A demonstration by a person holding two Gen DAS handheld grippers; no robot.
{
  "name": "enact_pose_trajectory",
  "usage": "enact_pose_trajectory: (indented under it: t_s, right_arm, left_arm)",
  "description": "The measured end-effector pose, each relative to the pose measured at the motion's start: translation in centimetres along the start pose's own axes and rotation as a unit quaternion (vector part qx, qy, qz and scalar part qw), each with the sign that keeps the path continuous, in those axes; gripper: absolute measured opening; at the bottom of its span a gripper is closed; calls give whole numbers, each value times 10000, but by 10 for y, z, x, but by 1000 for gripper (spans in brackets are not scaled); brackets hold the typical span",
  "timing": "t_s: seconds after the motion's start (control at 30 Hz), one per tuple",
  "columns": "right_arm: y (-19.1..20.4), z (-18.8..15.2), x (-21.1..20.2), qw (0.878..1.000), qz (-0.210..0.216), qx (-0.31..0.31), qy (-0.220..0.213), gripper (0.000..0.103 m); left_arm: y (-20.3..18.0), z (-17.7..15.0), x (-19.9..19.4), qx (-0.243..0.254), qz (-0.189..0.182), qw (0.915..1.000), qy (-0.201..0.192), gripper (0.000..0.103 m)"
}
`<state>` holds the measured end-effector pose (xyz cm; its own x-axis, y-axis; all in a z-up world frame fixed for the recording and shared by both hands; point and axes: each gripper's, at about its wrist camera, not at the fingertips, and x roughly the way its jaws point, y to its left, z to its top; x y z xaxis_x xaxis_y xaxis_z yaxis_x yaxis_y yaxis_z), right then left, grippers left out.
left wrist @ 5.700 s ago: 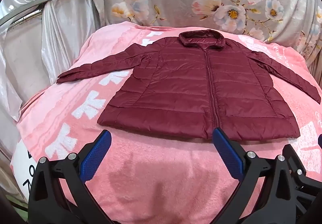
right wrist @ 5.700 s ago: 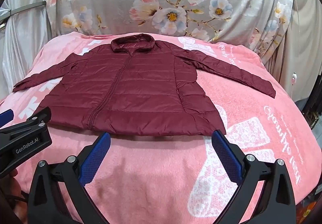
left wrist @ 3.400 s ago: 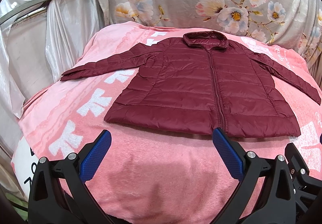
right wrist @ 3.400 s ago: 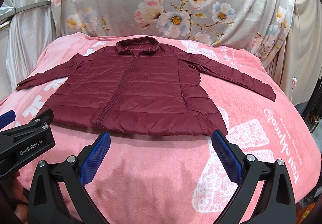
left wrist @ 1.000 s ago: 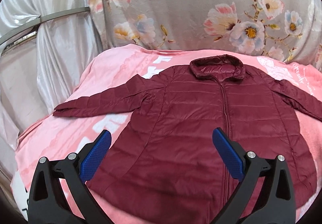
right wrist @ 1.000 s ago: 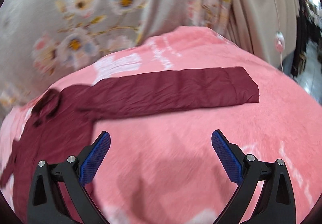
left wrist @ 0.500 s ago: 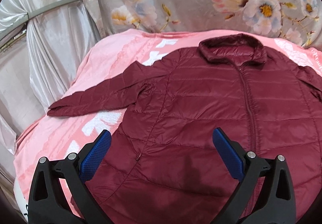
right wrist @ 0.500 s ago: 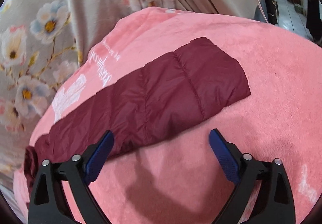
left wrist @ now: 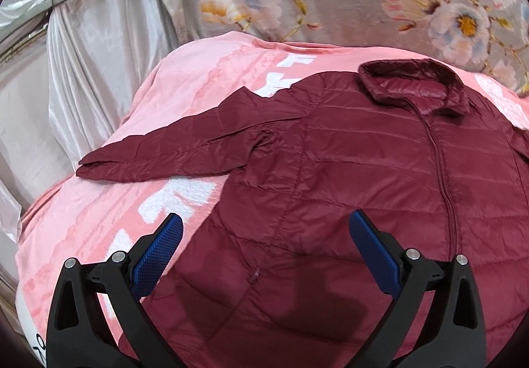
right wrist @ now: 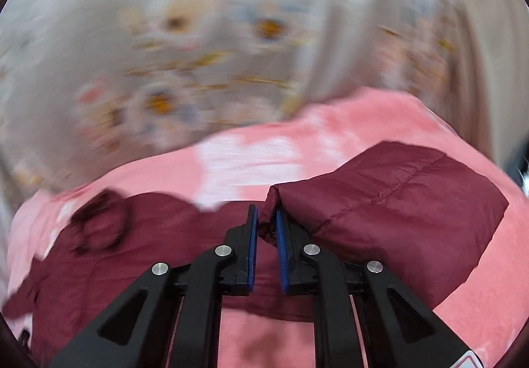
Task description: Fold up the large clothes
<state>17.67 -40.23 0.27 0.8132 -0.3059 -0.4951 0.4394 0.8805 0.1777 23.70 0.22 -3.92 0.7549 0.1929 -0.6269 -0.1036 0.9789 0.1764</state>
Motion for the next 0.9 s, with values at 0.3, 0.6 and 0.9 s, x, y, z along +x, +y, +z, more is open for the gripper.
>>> enact_pose_trajectory:
  t_s: [0.3, 0.6, 0.9]
  right_arm:
    - [241, -76, 8, 9540, 1902, -2179, 785, 10]
    - [281, -147, -10, 9210, 2355, -2846, 1239, 53]
    - [183, -100, -6, 9642, 1955, -1291, 1244, 61]
  left_arm:
    - [34, 8, 8, -287, -94, 9995, 39, 98]
    - [52, 12, 30, -598, -620, 9954, 408, 98]
    - [17, 27, 27, -722, -1689, 9808, 657, 98]
